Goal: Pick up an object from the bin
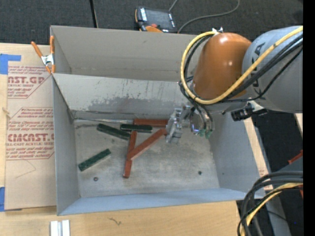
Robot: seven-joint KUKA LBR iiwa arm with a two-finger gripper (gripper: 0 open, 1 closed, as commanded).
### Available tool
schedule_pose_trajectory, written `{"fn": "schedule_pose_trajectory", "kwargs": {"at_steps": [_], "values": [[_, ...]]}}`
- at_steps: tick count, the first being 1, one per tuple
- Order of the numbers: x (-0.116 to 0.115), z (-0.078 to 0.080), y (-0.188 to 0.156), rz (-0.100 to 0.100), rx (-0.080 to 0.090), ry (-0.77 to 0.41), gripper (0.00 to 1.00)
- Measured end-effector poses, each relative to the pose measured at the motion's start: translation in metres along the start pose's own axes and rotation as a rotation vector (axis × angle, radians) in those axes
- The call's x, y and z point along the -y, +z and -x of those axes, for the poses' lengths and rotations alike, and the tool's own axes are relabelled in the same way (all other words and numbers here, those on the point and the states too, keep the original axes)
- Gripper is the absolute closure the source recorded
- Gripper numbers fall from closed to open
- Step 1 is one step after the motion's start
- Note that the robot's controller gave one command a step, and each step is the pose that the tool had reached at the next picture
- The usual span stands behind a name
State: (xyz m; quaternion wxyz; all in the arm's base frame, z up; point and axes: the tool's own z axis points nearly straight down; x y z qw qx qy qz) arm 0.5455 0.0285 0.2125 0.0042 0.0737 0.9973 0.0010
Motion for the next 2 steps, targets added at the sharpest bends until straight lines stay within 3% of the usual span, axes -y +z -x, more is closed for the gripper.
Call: {"fn": "schedule_pose_trajectory", "kwargs": {"at_steps": [1, 2], "values": [[0.001, -0.001, 0.004, -0.003, -0.006, 0.0, 0.0], [-0.077, -0.005, 0.139, 0.0, -0.008, -0.348, 0.0]]}}
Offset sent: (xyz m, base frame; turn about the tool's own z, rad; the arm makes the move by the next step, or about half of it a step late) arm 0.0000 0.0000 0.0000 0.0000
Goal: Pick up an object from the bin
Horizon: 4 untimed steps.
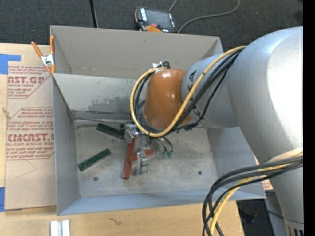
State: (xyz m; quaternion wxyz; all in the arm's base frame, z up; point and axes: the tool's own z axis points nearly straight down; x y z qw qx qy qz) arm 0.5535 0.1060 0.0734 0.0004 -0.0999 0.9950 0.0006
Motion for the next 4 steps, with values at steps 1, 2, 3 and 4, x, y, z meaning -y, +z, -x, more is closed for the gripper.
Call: {"fn": "schedule_pose_trajectory", "kwargs": {"at_steps": [1, 2, 3, 4], "values": [[-0.059, 0.053, 0.003, 0.001, 0.005, -0.088, 0.0], [-0.088, 0.006, 0.004, 0.001, -0.003, -0.004, 0.0], [-0.086, 0.008, 0.004, 0.0, 0.0, -0.002, 1.0], [-0.099, 0.054, -0.098, 0.001, 0.012, -0.013, 1.0]]}}
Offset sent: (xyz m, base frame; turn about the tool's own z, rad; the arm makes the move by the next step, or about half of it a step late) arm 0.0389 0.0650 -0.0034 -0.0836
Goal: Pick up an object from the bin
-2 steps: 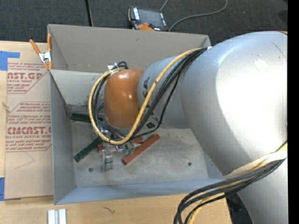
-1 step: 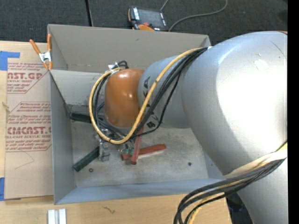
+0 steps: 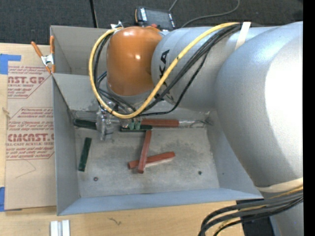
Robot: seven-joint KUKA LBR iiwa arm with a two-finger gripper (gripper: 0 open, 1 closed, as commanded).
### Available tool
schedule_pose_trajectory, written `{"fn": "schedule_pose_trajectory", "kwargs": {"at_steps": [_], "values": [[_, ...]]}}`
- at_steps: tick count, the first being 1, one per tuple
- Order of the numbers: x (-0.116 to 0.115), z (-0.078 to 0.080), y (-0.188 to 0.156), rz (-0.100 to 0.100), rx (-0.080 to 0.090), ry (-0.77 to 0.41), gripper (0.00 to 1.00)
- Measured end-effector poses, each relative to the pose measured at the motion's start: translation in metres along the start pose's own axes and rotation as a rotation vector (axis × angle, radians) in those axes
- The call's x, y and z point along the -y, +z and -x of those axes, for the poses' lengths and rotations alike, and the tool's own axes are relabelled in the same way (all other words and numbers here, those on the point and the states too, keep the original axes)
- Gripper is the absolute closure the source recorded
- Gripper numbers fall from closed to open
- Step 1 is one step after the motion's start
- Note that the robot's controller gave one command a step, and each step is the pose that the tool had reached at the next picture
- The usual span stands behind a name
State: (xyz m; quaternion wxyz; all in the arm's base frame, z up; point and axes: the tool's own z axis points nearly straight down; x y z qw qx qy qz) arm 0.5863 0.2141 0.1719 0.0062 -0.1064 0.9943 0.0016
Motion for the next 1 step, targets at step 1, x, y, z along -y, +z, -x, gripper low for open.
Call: {"fn": "schedule_pose_trajectory", "kwargs": {"at_steps": [1], "values": [[0.0005, -0.003, 0.0053, -0.001, -0.01, 0.0, 0.0]]}}
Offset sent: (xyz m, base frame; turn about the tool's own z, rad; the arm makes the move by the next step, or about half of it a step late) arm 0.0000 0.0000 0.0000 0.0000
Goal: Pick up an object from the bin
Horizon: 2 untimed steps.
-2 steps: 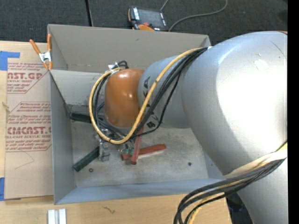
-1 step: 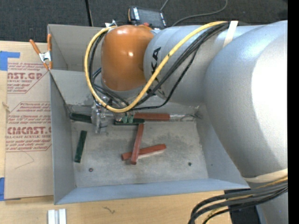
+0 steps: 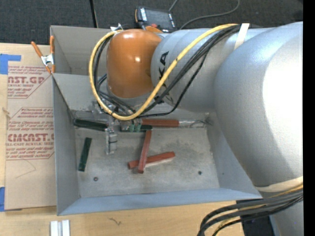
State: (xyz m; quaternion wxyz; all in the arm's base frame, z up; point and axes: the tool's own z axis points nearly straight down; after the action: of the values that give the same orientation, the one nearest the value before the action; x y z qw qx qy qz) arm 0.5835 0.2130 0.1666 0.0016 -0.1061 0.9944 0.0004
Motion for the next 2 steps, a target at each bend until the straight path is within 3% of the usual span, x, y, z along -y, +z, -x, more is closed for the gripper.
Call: {"fn": "schedule_pose_trajectory", "kwargs": {"at_steps": [1, 2], "values": [[0.007, -0.003, 0.097, 0.0, -0.003, 0.226, 0.0], [0.029, 0.002, 0.041, 0.001, 0.003, 0.335, 0.0]]}}
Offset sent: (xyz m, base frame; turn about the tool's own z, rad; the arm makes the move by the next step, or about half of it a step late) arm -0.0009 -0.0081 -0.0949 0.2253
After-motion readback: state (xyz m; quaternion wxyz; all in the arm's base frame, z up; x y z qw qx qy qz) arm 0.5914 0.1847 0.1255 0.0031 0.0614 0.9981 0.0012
